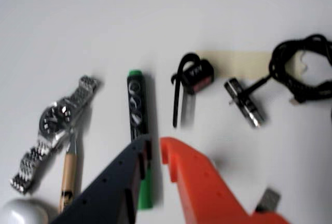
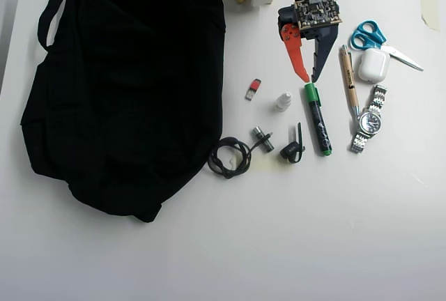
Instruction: Put the black bike light into the black bag
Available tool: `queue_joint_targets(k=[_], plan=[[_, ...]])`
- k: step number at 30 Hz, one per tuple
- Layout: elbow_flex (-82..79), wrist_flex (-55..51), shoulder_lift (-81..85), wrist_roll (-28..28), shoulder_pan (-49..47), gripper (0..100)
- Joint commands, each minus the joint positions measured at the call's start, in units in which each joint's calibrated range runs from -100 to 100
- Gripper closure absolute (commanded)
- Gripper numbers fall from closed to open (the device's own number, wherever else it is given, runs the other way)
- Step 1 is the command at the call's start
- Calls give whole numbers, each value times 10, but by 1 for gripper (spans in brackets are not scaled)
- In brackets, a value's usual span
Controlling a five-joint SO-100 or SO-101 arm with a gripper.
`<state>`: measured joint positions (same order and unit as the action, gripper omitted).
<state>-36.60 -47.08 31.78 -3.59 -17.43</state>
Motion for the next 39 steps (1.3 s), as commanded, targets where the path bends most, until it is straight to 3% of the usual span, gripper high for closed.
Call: queue_joint_targets(k=[1,8,22,39], plan=[[59,1,-41,-1,11,98],[93,10,-100,-25,20,98],[189,25,-213,-19,14,98],[165,18,-284,-26,15,98]])
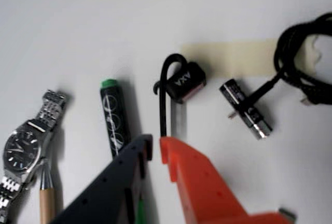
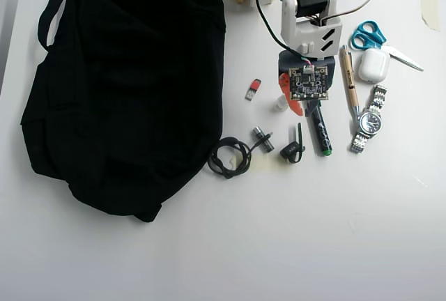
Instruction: Put the black bike light into the black bag
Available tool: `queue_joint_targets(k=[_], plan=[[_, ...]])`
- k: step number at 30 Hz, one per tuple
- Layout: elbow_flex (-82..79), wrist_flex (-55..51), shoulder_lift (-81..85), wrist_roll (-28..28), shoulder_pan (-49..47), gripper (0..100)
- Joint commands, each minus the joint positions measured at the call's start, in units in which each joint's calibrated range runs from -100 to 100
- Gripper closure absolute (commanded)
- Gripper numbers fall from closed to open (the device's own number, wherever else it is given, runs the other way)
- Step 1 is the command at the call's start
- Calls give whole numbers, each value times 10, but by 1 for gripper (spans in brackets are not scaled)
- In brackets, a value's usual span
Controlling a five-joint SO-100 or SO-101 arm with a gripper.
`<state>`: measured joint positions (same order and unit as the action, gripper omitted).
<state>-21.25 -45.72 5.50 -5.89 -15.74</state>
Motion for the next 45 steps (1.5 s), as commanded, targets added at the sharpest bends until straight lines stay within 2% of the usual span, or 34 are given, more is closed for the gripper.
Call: queue_joint_targets(k=[1,17,24,28,33,45], plan=[[12,10,-33,-3,-2,98],[30,14,-67,3,3,98],[38,64,-98,28,-3,97],[41,91,-102,60,-2,95],[48,95,-102,60,-2,95],[48,183,-160,60,-3,95]])
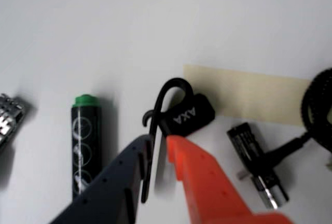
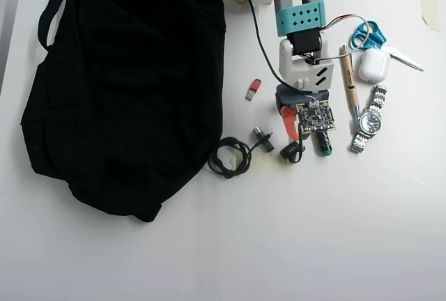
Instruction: Put the black bike light into the black bag
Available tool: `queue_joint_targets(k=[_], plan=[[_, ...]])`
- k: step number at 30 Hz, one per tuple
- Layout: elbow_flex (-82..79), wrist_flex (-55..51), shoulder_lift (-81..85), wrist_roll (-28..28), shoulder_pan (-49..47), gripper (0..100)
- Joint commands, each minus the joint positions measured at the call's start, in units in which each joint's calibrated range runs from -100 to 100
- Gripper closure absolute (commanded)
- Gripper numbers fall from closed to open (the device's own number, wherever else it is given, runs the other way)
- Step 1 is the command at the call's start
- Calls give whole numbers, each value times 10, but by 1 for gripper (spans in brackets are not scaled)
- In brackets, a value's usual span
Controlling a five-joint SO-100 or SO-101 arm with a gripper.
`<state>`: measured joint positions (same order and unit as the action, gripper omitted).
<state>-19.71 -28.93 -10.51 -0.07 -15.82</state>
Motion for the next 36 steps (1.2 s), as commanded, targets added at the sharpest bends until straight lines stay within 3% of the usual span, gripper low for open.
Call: queue_joint_targets(k=[1,21,36], plan=[[34,15,1,0,-3,95],[123,17,-81,-14,27,91],[148,11,-85,-14,-12,91]])
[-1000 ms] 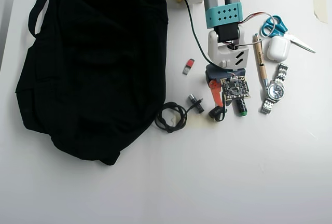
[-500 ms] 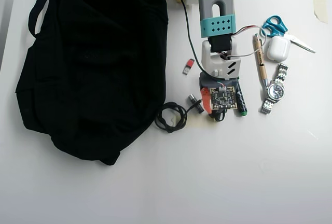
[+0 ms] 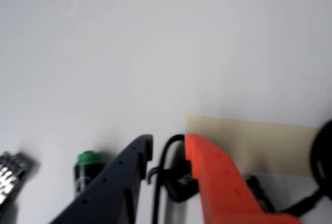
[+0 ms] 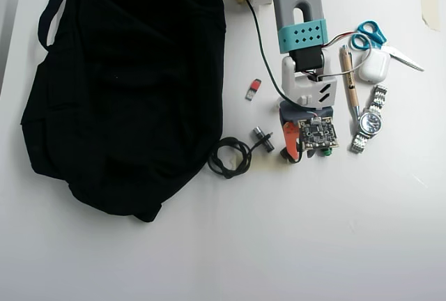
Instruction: Put the black bike light into the black bag
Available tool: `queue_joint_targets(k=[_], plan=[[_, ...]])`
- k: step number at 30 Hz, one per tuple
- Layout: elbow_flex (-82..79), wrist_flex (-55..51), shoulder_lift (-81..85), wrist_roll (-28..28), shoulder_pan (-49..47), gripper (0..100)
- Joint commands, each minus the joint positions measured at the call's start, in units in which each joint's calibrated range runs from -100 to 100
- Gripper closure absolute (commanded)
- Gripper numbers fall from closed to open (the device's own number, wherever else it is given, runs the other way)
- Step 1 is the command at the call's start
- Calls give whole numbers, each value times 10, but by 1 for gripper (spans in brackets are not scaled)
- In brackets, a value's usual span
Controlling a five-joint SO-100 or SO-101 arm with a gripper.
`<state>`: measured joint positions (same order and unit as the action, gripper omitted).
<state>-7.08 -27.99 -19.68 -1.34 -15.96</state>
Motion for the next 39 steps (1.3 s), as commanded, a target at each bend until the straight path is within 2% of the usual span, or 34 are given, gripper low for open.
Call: queue_joint_targets(k=[1,9,12,32,39], plan=[[21,1,7,-1,-13,91],[12,-19,7,-6,-12,91],[-15,-19,6,-25,-6,89],[-19,-11,3,-25,7,88],[-13,27,-32,-25,8,88]])
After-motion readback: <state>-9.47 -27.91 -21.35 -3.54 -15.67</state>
